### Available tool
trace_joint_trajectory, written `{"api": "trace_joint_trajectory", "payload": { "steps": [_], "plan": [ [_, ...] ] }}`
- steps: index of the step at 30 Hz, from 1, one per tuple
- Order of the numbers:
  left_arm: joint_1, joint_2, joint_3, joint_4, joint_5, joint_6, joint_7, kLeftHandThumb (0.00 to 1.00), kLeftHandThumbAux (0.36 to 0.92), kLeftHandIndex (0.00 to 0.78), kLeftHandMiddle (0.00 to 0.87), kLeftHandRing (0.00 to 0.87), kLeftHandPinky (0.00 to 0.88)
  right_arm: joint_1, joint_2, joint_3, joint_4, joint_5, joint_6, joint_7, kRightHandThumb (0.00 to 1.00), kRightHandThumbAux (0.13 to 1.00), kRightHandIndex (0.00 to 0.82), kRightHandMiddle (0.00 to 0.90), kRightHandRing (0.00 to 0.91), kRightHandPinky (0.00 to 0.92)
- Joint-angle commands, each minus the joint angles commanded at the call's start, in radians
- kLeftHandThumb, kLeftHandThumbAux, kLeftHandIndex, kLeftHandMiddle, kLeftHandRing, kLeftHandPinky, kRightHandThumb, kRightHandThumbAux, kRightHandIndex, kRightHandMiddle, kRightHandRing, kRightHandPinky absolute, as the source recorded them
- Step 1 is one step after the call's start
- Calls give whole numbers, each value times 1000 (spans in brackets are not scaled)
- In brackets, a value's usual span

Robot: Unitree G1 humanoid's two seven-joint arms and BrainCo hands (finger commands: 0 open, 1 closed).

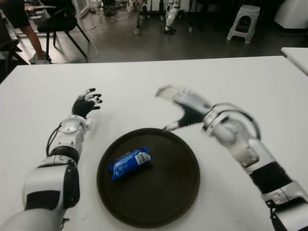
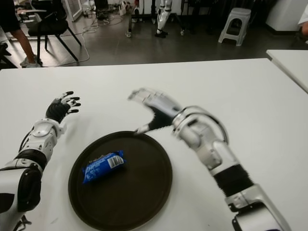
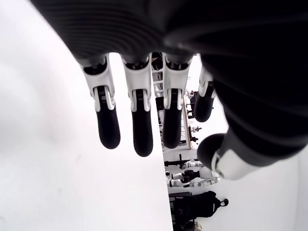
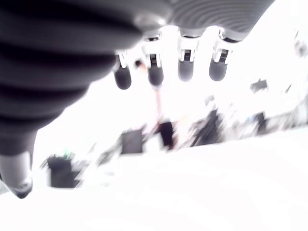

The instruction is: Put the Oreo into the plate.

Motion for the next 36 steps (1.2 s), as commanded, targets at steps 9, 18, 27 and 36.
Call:
{"api": "trace_joint_trajectory", "payload": {
  "steps": [9, 18, 27, 36],
  "plan": [
    [0, 1, -2, 1, 4, 1, -1, 27, 644, 172, 267, 279, 300, -139, 24, -82, 327, 71, -52, -204, 0, 508, 0, 30, 29, 54],
    [0, -2, -8, 1, 12, 1, 14, 14, 646, 173, 260, 273, 289, -243, 108, -102, 818, 126, -183, -423, 20, 660, 128, 233, 256, 309],
    [3, -3, 1, 0, 0, -5, -4, 23, 634, 182, 266, 272, 288, -241, 110, -143, 982, 190, -167, -434, 210, 758, 274, 323, 348, 394],
    [1, -7, -4, -3, 4, -5, -3, 33, 647, 180, 271, 279, 302, -272, 134, -219, 1024, 289, -108, -357, 656, 734, 406, 382, 410, 419]
  ]
}}
